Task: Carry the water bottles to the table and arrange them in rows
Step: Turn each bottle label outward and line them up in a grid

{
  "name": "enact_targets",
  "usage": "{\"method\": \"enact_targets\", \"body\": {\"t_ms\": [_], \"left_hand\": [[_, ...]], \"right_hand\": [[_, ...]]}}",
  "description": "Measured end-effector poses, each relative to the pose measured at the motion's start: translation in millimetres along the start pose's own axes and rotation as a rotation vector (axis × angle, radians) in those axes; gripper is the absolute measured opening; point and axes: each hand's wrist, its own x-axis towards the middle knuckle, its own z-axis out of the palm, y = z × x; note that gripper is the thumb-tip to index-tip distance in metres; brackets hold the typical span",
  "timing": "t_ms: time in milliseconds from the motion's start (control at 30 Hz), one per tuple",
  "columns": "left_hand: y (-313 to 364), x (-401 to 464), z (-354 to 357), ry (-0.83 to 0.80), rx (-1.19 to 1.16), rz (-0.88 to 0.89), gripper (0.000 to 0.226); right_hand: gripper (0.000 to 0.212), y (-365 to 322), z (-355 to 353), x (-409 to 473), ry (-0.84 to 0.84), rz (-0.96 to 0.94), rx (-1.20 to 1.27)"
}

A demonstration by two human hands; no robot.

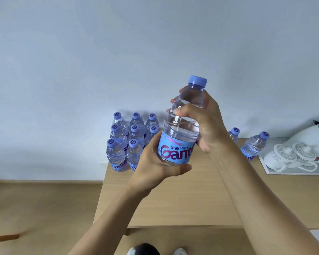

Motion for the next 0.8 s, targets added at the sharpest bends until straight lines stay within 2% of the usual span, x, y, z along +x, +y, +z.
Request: {"method": "enact_targets", "body": {"t_ms": [267, 400, 500, 600, 667, 800], "left_hand": [[-12.9, -4.4, -21.9, 0.033, -0.003, -0.07, 0.058], [-20.3, -9.4, -35.6, 0.066, 0.001, -0.08, 0.06], [-26.7, -14.3, -48.1, 0.093, 0.007, -0.097, 0.057], [-32.1, -19.7, -63.6, 0.104, 0.027, -0.115, 0.051], [-35.9, -23.0, -75.6, 0.098, 0.04, -0.131, 0.052], [-45.5, -30.1, -103.4, 0.079, 0.075, -0.188, 0.061]], "right_hand": [[0.028, 19.8, 14.3, 2.1, -0.026, 0.043, -0.084], [0.025, 33.1, 24.2, 5.9, -0.07, 0.139, -0.005], [0.028, 44.4, 34.3, 7.8, -0.09, 0.192, -0.092], [0.018, 57.2, 45.4, 10.4, -0.106, 0.193, -0.14], [0.015, 66.8, 53.6, 11.9, -0.129, 0.192, -0.137], [0.026, 89.7, 69.4, 15.0, -0.163, 0.209, -0.204]]}}
